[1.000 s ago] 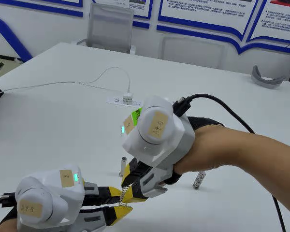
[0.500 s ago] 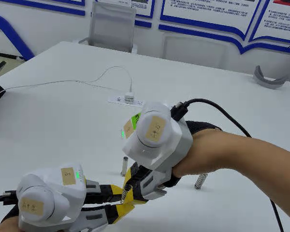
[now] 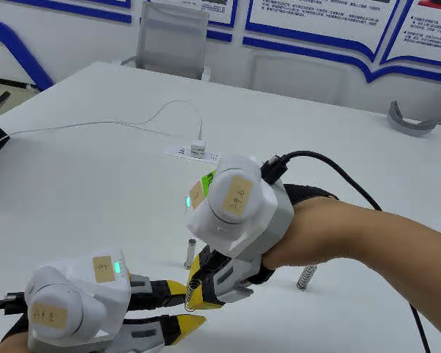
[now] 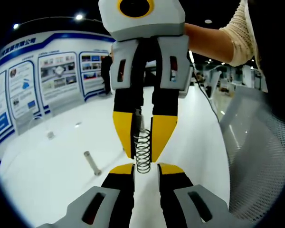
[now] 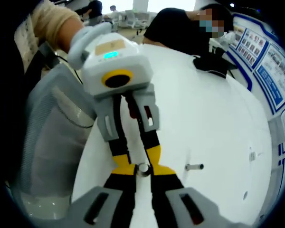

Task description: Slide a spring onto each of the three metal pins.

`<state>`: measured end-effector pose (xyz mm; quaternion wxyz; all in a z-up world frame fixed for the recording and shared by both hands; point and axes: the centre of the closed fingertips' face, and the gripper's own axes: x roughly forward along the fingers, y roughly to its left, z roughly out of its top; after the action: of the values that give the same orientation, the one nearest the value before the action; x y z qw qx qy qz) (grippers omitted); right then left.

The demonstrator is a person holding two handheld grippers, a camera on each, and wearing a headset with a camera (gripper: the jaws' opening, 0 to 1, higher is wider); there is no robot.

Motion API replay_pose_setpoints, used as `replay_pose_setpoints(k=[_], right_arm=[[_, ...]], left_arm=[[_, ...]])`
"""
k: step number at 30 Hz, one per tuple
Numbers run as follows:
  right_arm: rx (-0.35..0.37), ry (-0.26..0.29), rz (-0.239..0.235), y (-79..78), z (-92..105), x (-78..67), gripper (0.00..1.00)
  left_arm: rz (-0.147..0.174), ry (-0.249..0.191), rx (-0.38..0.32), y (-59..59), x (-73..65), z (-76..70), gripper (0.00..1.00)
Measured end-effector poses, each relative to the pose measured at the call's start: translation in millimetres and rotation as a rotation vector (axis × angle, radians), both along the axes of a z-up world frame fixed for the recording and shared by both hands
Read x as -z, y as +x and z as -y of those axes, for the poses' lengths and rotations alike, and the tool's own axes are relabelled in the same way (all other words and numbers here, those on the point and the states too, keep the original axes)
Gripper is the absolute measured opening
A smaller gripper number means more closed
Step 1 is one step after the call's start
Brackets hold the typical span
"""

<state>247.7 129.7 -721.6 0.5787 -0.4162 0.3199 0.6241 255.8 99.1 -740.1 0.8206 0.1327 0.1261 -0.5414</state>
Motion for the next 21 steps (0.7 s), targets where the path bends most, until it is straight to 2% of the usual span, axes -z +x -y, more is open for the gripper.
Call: replay_pose_setpoints(k=[6,11,21], right_arm=[[0.014,0.002,0.000,3.2,2.7,-0.4,0.12],[0.029,0.002,0.002,7.4,6.1,-1.3,0.12],[0.056,0.009,0.011,16.2,11.0,-5.3,0.12]], left_arm=[[-0.018,-0.005,-0.031,3.4,2.4,-6.9,0.29],[-0.036,-0.014,-0.069,7.9,3.7,-15.9,0.42],[-0.047,-0.022,-0.121,13.2,4.9,-26.1,0.55]])
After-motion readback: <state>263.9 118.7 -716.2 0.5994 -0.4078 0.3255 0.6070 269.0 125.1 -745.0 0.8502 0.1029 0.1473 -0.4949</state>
